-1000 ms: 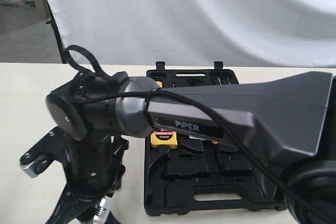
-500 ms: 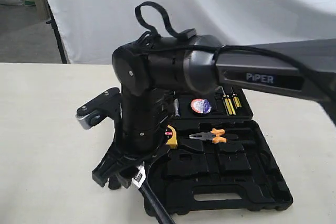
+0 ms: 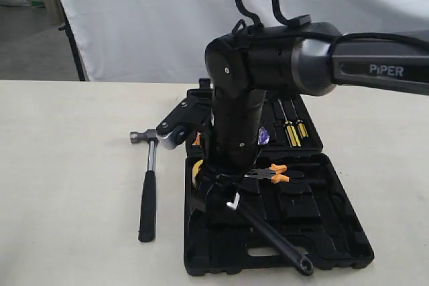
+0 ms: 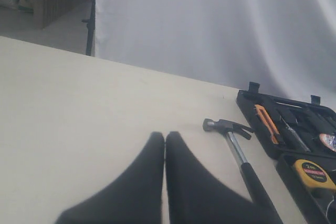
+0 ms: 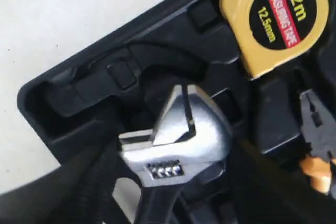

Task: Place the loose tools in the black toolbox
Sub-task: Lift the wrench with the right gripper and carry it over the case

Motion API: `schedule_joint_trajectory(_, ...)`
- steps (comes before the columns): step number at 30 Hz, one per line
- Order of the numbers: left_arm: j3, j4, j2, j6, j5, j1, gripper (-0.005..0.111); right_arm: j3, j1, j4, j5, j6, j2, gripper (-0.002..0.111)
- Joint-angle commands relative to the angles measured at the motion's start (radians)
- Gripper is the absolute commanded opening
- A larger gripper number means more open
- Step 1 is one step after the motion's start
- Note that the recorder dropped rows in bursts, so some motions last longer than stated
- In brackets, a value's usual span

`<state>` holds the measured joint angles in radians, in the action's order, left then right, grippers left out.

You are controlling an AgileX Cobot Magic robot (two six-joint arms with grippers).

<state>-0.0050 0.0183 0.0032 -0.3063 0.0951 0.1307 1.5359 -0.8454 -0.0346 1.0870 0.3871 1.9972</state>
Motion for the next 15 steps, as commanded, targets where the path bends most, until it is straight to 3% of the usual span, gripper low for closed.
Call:
schedule_joint_trajectory(1,-0.003,0.004,-0.003,-0.005,-0.007,0.025,0.001,-0.001,0.006,-0.016,-0.074,0.185,0.010,0.000)
schedule_joint_trajectory(7,-0.003,0.004,-0.003,-0.005,-0.007,0.025,0.001,-0.001,0.006,-0.124,-0.103,0.401,0.046,0.000)
schedule_joint_trajectory(15,-0.003,0.004,-0.003,-0.005,-0.007,0.025,0.001,-0.001,0.006,-0.238,-0.117,0.500,0.070,0.000)
